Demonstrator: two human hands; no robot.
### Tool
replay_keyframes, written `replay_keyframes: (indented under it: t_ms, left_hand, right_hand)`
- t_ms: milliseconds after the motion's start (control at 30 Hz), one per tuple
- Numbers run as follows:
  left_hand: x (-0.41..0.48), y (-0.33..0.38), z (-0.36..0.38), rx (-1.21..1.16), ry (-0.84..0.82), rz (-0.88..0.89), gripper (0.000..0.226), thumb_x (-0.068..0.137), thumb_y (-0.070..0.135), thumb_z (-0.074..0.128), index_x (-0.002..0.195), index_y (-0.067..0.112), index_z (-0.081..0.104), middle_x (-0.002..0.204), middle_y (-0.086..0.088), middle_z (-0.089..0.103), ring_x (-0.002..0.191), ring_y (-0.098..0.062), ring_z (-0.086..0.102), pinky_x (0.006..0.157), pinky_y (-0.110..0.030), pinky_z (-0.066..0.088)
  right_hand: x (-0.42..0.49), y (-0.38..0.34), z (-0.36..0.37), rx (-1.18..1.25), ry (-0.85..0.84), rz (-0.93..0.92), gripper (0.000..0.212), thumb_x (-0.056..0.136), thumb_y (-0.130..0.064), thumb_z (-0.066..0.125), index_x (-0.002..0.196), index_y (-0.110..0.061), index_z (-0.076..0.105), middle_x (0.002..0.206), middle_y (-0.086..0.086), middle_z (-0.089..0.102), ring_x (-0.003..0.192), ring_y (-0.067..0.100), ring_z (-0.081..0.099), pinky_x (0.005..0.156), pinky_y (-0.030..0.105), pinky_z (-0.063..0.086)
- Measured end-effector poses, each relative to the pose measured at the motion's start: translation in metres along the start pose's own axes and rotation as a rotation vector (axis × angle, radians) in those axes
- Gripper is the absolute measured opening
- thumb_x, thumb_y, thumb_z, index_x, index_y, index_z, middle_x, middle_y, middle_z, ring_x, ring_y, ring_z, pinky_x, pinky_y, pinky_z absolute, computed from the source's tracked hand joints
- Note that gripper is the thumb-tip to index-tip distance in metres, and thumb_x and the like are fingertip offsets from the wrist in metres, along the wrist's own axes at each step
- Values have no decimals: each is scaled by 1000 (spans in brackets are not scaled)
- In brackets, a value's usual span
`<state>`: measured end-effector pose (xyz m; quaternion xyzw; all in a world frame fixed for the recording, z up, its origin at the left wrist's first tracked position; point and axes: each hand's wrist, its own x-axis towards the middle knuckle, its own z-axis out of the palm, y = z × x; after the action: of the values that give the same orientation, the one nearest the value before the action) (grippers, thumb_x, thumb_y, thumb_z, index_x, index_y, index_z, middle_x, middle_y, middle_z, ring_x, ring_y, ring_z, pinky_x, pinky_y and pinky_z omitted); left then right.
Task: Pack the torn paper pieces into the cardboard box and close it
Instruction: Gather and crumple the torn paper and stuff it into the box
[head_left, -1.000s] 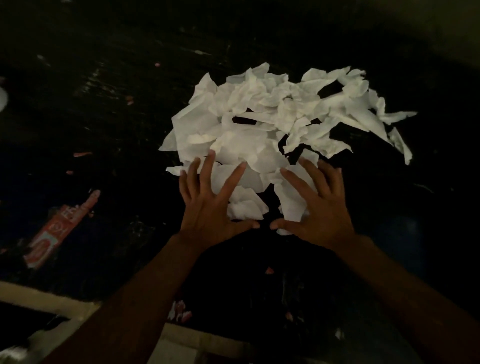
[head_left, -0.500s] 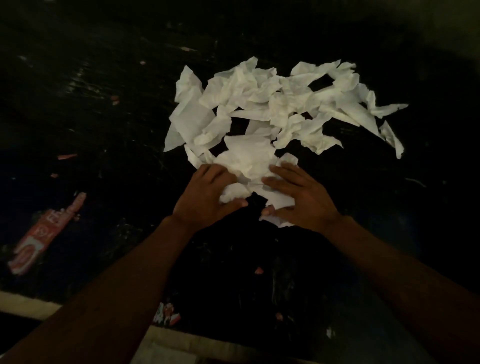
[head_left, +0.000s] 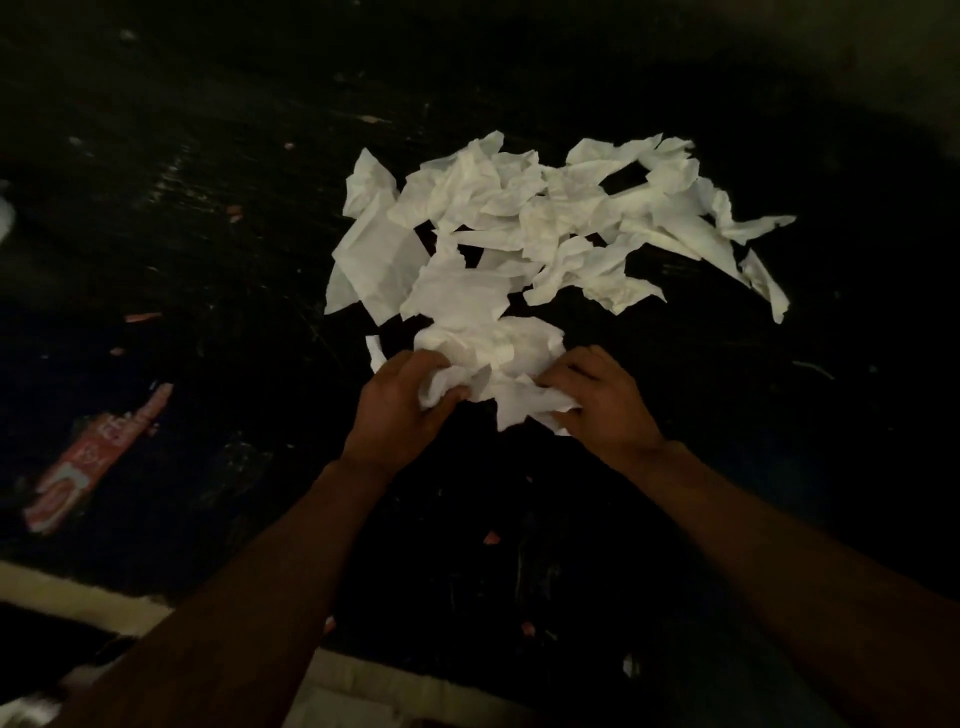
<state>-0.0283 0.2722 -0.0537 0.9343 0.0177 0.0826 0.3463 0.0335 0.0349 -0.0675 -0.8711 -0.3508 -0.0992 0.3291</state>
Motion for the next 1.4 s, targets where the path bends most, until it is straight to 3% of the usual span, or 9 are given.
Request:
replay_keyframes:
  t_ms: [300, 400, 500, 633, 700, 833, 1000, 1233, 1400]
  left_hand:
    - [-19, 33, -7, -197, 231, -372, 39, 71, 37, 81, 100, 15, 67, 100, -2, 65, 88, -12, 62, 71, -18, 48]
    - [-33, 40, -10, -198, 269, -446, 43, 71, 44, 79, 102, 17, 65, 100, -4, 65, 88, -16, 64, 76, -33, 56]
    - [-43, 47, -16, -207, 273, -453, 37, 70, 47, 79, 96, 27, 62, 96, -2, 65, 82, -18, 67, 73, -43, 58]
    - [-57, 65, -26, -183, 282, -433, 43, 71, 49, 77, 99, 19, 64, 95, -2, 65, 80, -19, 67, 72, -44, 58]
    - [-64, 79, -32, -184, 290, -383, 42, 72, 47, 77, 97, 17, 65, 93, -4, 65, 80, -20, 67, 71, -43, 58]
    - [-78, 117, -44, -132, 325, -263, 36, 73, 37, 80, 92, 9, 67, 89, -2, 61, 79, -15, 59, 66, -22, 46]
    - [-94, 180, -56, -111, 296, -19, 43, 72, 42, 78, 99, 10, 70, 100, 2, 63, 90, -6, 56, 78, -6, 38]
    - [-91, 287, -42, -162, 240, 192, 68, 74, 61, 63, 121, 13, 64, 116, -1, 63, 110, -12, 57, 96, -18, 40]
    - [-74, 374, -9, -152, 177, 368, 81, 74, 64, 58, 140, 19, 46, 131, -4, 58, 122, -18, 52, 103, -26, 37]
  right_hand:
    - [8, -22, -30, 227, -215, 413, 84, 65, -62, 75, 139, -38, 44, 124, 1, 64, 112, 15, 58, 95, 26, 47]
    - [9, -34, -44, 274, -284, 422, 82, 73, -68, 61, 139, -64, 13, 144, -14, 44, 127, 15, 47, 107, 32, 39]
    - [5, -42, -57, 407, -274, 366, 72, 83, -53, 63, 138, -64, 18, 136, -26, 42, 122, 0, 42, 103, 20, 36]
    - [-2, -52, -69, 354, -129, 374, 25, 80, -51, 65, 78, -28, 72, 77, -5, 64, 75, 11, 62, 70, 27, 48]
    - [-7, -57, -75, 239, -33, 404, 55, 75, -60, 64, 50, -12, 52, 58, 0, 49, 56, 18, 51, 56, 32, 43]
    - [-22, -71, -104, 117, 165, 436, 50, 75, -33, 79, 43, -19, 42, 68, 0, 47, 58, 16, 51, 57, 28, 44]
    - [-57, -98, -169, 136, 326, 475, 18, 71, -9, 75, 71, -13, 57, 97, -1, 49, 84, 10, 52, 72, 15, 38]
    - [-113, -111, -283, 183, 448, 504, 60, 88, -16, 66, 139, -37, 42, 136, -6, 53, 122, 6, 49, 90, 9, 34]
    - [-152, -93, -365, 238, 544, 553, 77, 89, -28, 65, 149, -39, 18, 148, -9, 41, 134, 9, 39, 103, 19, 26]
